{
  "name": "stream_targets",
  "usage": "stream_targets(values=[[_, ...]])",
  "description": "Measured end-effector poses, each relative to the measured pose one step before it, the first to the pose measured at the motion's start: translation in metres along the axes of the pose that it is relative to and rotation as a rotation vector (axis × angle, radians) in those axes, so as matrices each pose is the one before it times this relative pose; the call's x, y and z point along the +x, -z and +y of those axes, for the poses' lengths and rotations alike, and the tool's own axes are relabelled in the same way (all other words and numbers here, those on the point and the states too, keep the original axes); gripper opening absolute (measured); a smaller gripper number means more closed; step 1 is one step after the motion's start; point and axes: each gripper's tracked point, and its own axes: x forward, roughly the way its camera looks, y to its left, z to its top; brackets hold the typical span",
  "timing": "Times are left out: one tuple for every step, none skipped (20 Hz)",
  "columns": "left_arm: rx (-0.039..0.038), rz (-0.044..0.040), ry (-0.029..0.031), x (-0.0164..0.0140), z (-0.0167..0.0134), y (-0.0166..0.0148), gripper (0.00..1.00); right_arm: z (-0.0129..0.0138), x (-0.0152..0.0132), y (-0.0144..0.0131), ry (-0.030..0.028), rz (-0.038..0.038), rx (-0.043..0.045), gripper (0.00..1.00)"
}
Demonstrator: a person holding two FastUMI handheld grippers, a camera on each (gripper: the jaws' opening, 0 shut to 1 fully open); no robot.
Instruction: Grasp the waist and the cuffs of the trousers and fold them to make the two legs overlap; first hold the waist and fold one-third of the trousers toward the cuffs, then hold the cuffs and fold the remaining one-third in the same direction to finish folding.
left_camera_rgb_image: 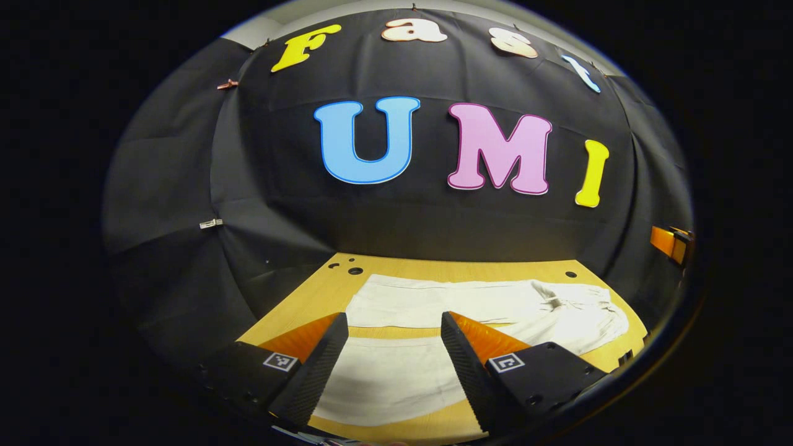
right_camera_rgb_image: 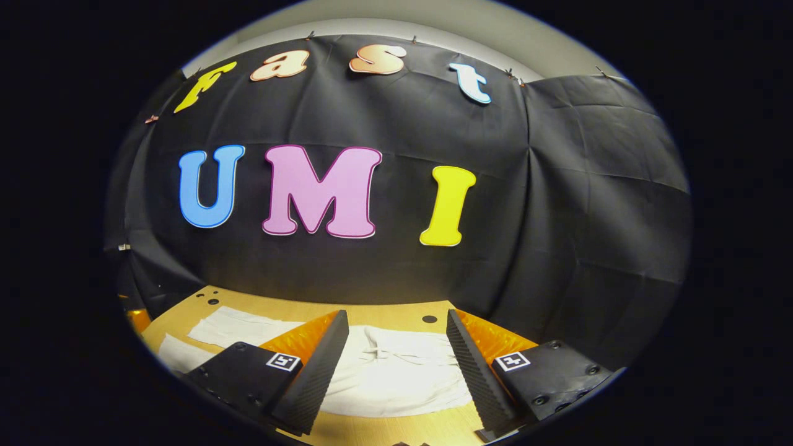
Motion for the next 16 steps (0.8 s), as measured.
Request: stream_targets(values=[[0.00287, -0.00394, -0.0115, 0.00062, 0.0014, -0.00102, 0.96, 0.00239, 0.00058, -0.00054, -0.0145, -0.00702, -0.00357, 0.98], [-0.00011, -0.00041, -0.00609, 0.00026, 0.00124, -0.00034, 0.96, 0.00176, -0.00033, -0.00065, -0.0136, -0.01023, -0.00538, 0.98], [-0.00643, 0.00093, 0.00462, -0.00016, -0.00144, 0.00109, 0.96, -0.00105, 0.00016, -0.00125, -0.00893, -0.01035, -0.01017, 0.98], [-0.01576, -0.00224, 0.02124, -0.00092, -0.00423, -0.00091, 0.96, -0.00017, 0.00174, -0.00042, -0.00632, -0.00848, -0.0176, 0.98], [-0.01504, -0.00383, 0.02239, -0.00081, -0.00472, -0.00028, 0.96, -0.00074, 0.00178, 0.00179, -0.00683, -0.00359, -0.02047, 0.98], [-0.0021, -0.0042, 0.00626, -0.00104, -0.00188, -0.00151, 0.96, -0.00101, 0.00131, 0.00207, -0.01032, 0.00272, -0.01981, 0.98], [0.01053, -0.00555, -0.00063, 0.00062, -0.0014, -0.00113, 0.96, -0.00121, 0.00216, 0.00383, -0.01207, 0.00596, -0.01794, 0.98], [0.01703, -0.00579, -0.00274, 0.00046, -0.00118, -0.00213, 0.96, -0.0017, 0.00186, 0.00409, -0.00989, 0.00732, -0.01834, 0.98], [0.00952, -0.00317, -0.00086, -0.00019, -0.00137, -0.00107, 0.96, -0.00304, 0.00241, 0.00505, -0.00861, 0.00817, -0.01818, 0.98], [0.00378, -0.00076, -0.00162, 0.00022, -0.00058, 0.00068, 0.96, -0.00214, 0.00181, 0.0057, -0.01289, 0.0088, -0.01677, 0.98], [-0.00204, 0.00254, -0.00211, 0.00025, -0.00209, 0.00226, 0.96, -0.00208, 0.00228, 0.0061, -0.01587, 0.01132, -0.02132, 0.98], [-0.00365, 0.00429, -0.00117, -0.0003, -0.00223, 0.00061, 0.96, -0.00381, 0.00194, 0.00625, -0.01246, 0.00912, -0.02591, 0.98], [-0.00384, 0.00171, -0.0036, -0.00088, -0.00083, 0.00079, 0.96, -0.00412, 0.00294, 0.00726, -0.01264, 0.01378, -0.02887, 0.98], [-0.00313, 0.00157, -0.00574, -0.00147, -0.00074, 0.00036, 0.96, -0.00455, 0.0019, 0.00623, -0.01493, 0.01163, -0.03118, 0.98], [-0.00398, 0.00292, -0.0053, -0.00059, -0.00127, 0.00108, 0.96, -0.00522, 0.00107, 0.00378, -0.01436, 0.00542, -0.03164, 0.98], [-0.00477, 0.00536, -0.00774, -0.00014, 0.00025, 0.00304, 0.96, -0.00535, 0.00098, 0.00223, -0.01593, 0.00267, -0.03308, 0.98]])
